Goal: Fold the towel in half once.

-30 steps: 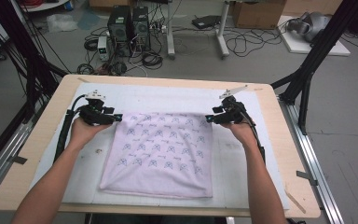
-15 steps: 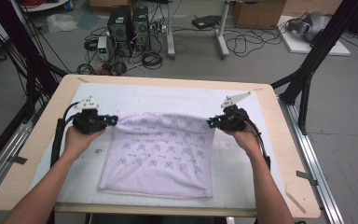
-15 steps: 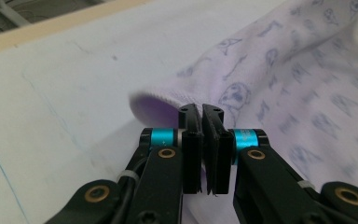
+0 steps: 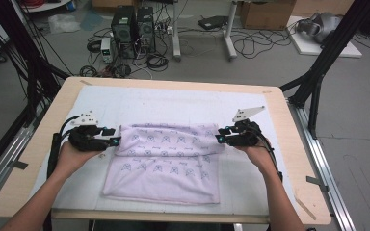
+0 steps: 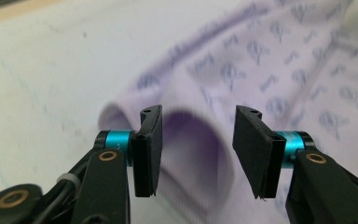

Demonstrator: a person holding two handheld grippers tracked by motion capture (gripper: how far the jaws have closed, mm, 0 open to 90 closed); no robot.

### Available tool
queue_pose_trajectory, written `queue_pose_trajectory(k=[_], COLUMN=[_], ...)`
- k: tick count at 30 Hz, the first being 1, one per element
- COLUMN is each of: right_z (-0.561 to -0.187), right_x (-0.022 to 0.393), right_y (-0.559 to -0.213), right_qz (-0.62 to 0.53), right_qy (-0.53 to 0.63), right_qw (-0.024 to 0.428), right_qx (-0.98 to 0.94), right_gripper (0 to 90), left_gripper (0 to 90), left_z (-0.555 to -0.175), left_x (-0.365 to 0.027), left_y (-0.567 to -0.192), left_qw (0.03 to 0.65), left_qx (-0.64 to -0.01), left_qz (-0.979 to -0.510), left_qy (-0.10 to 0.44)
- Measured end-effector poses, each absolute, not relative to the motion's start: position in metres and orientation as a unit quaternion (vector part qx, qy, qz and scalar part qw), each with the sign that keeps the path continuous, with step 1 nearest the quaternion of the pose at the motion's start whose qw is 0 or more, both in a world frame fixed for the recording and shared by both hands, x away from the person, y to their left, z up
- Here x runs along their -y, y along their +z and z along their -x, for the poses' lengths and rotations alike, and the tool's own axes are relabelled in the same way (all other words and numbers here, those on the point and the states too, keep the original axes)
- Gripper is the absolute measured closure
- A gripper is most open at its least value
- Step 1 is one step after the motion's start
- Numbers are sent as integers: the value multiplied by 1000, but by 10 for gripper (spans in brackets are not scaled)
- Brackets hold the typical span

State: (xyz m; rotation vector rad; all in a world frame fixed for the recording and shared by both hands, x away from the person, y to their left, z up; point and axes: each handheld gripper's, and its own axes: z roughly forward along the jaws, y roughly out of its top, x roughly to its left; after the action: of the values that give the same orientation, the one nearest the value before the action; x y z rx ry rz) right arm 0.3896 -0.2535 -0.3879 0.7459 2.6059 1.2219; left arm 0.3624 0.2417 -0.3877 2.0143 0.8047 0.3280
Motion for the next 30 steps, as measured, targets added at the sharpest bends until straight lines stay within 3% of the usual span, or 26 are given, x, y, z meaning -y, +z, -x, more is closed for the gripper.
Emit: queue_pose_trajectory(k=[5, 9, 11, 15, 16, 18, 22, 25, 26, 28, 30], right_z=[-405, -404, -400, -391, -389, -389, -393, -394, -394, -395, -395], right_x=[241, 240, 241, 243, 244, 248, 257, 252, 249, 242, 236], right_y=[-406, -419, -424, -425, -423, -416, -410, -417, -420, -426, -429], right_qz=[-258, -256, -249, -237, -233, -237, -259, -253, -247, -242, -237], right_qy=[377, 358, 354, 357, 361, 377, 399, 386, 378, 358, 345], right_qw=[60, 32, 19, 5, 5, 22, 47, 35, 32, 32, 33], right_qx=[-887, -897, -901, -904, -903, -895, -878, -886, -892, -901, -908], right_gripper=[651, 722, 769, 807, 803, 772, 735, 657, 649, 663, 772], left_gripper=[507, 835, 853, 838, 784, 638, 599, 566, 589, 791, 847], left_z=[-381, -381, -375, -366, -366, -368, -376, -380, -382, -382, -382], left_x=[-228, -221, -223, -233, -235, -238, -235, -226, -223, -217, -215], left_y=[-395, -413, -417, -417, -415, -407, -404, -414, -419, -425, -425], left_qw=[442, 405, 394, 399, 403, 416, 423, 399, 386, 372, 370], left_qx=[-336, -308, -298, -290, -292, -302, -316, -320, -315, -303, -299], left_qz=[-822, -857, -866, -869, -866, -856, -846, -856, -864, -875, -876], left_qy=[128, 87, 79, 43, 46, 58, 79, 80, 76, 64, 72])
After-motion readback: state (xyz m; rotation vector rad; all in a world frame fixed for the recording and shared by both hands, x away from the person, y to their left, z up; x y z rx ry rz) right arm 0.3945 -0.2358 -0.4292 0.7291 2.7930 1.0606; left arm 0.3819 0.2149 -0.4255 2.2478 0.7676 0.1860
